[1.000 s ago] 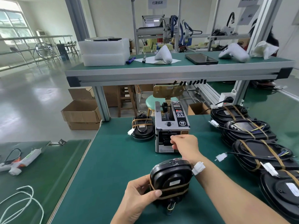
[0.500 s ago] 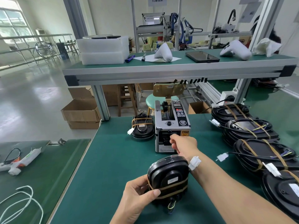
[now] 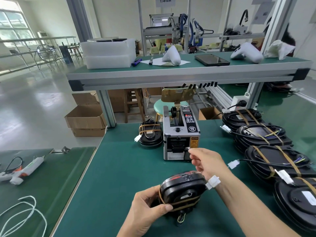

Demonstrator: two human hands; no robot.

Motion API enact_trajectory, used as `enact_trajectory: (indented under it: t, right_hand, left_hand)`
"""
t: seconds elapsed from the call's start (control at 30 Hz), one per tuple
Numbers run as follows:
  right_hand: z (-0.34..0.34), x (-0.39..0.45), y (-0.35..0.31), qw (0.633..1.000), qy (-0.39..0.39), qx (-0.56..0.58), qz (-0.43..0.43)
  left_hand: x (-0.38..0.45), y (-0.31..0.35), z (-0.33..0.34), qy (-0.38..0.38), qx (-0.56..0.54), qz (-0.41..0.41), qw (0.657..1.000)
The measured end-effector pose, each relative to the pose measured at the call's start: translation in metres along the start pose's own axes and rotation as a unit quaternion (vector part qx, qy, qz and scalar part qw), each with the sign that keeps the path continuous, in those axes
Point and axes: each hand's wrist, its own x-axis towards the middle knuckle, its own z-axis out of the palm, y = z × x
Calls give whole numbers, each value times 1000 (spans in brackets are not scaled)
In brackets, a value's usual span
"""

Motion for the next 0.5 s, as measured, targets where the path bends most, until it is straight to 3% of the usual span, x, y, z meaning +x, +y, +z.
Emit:
enact_trajectory:
  t: [0.27, 0.5]
  right_hand:
    - [-27, -122, -8, 984, -54, -46, -166]
    - [-17, -138, 14, 973, -35, -118, -197]
  left_hand:
    - [-2, -1, 1, -10, 22, 2, 1000]
    - [-5, 3, 4, 5, 27, -8, 1000]
